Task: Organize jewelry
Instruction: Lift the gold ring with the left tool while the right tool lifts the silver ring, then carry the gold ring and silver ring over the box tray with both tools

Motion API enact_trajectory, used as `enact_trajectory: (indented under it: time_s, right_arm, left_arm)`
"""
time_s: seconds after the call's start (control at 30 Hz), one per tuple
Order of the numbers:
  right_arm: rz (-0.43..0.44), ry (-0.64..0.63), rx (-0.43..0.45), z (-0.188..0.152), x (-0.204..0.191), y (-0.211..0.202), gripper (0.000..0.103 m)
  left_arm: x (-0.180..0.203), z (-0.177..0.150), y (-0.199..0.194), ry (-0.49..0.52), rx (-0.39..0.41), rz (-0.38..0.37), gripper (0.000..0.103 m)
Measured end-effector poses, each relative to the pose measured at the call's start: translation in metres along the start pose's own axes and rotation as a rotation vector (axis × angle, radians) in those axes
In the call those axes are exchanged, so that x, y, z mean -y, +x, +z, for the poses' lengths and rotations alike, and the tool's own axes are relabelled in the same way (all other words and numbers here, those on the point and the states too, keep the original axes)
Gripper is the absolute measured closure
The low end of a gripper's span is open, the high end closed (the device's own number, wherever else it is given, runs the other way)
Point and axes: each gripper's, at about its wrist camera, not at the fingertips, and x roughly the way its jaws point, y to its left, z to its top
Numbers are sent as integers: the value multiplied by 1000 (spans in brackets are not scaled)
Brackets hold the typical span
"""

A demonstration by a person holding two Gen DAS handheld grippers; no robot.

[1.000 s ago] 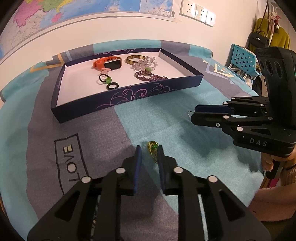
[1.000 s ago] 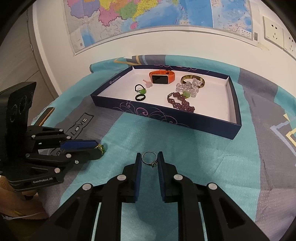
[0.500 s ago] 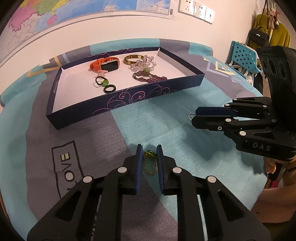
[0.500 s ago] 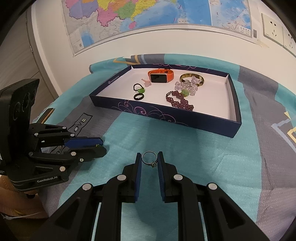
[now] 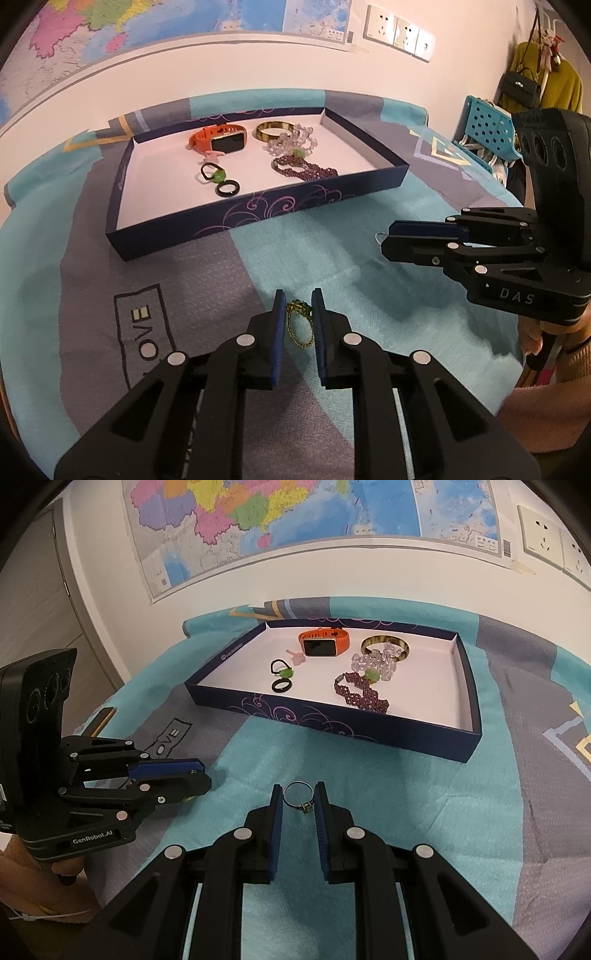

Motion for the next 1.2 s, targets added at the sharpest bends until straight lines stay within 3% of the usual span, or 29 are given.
enact_trajectory:
  time_s: [1.2]
  right_arm:
    - [0, -42, 98, 34, -2, -16, 88]
  left_arm:
    - [-18, 33, -23, -53, 100, 25, 88]
